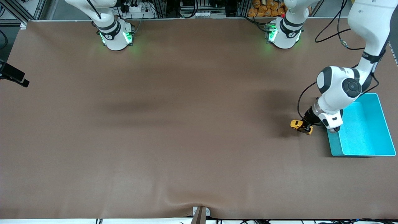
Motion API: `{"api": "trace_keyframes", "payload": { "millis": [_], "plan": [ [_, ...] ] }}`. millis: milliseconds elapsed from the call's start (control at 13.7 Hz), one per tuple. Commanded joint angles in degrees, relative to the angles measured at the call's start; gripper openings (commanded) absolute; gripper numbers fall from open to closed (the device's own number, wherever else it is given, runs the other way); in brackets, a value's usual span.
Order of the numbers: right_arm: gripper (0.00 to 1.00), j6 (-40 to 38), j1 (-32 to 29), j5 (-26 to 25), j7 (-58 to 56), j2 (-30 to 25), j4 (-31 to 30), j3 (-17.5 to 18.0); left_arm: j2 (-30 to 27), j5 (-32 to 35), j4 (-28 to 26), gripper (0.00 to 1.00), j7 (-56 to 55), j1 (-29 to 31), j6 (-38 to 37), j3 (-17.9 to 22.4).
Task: Wind and store yellow beetle car
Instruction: 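Lift the car with the left gripper and carry it over the bin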
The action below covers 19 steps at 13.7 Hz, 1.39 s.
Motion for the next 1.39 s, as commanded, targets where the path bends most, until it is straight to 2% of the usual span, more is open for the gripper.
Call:
{"api": "trace_keyframes", "payload": {
  "millis": [0,513,1025,1318],
  "plan": [
    [1.00,0.2,-0.7,-0.6,0.3,-0.9,-0.7,0.5,-1.9,0.2,4.1,0.00,3.4,-0.1,-7.0,-0.1],
    [1.00,0.5,-0.7,-0.6,0.3,-0.8,-0.8,0.5,-2.0,0.2,12.9,0.00,18.1,2.7,-17.9,0.7],
    [1.00,0.5,-1.4,-0.6,0.3,-0.9,-0.5,0.5,-1.4,0.2,15.2,0.00,38.5,9.4,-19.4,0.7],
    [1.00,0.0,-1.1,-0.3,0.3,-0.8,-0.5,0.7,2.7,0.3,18.5,0.00,51.3,11.9,-19.4,1.2]
  ]
}}
